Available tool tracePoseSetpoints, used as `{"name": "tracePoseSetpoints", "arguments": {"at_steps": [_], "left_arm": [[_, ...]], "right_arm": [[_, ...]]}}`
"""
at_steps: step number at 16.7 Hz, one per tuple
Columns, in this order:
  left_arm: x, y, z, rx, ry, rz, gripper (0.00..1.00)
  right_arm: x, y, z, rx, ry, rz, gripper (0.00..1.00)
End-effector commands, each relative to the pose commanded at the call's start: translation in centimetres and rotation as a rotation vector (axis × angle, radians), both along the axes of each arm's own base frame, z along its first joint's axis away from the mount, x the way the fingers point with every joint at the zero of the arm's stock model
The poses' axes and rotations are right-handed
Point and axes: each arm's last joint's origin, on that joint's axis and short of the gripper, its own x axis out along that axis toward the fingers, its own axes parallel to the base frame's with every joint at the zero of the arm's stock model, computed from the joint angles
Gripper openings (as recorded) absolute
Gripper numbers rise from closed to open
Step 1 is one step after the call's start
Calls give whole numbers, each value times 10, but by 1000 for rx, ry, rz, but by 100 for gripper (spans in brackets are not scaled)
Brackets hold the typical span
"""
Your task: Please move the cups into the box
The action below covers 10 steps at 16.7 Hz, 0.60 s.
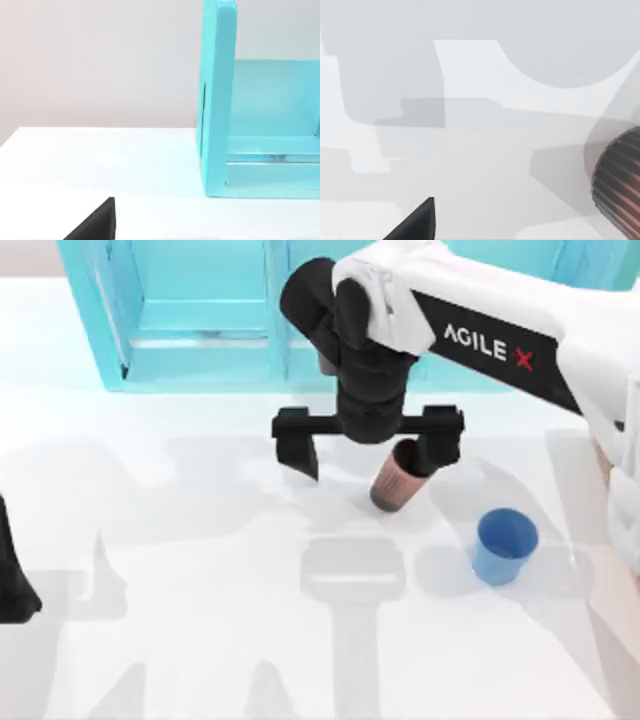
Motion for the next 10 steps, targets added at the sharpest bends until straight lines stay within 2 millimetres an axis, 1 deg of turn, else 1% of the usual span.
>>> {"name": "tracePoseSetpoints", "arguments": {"at_steps": [5,10], "left_arm": [[0,0,0,0,0,0,100],[0,0,0,0,0,0,100]], "right_arm": [[0,0,-3,0,0,0,100],[0,0,-3,0,0,0,62]]}}
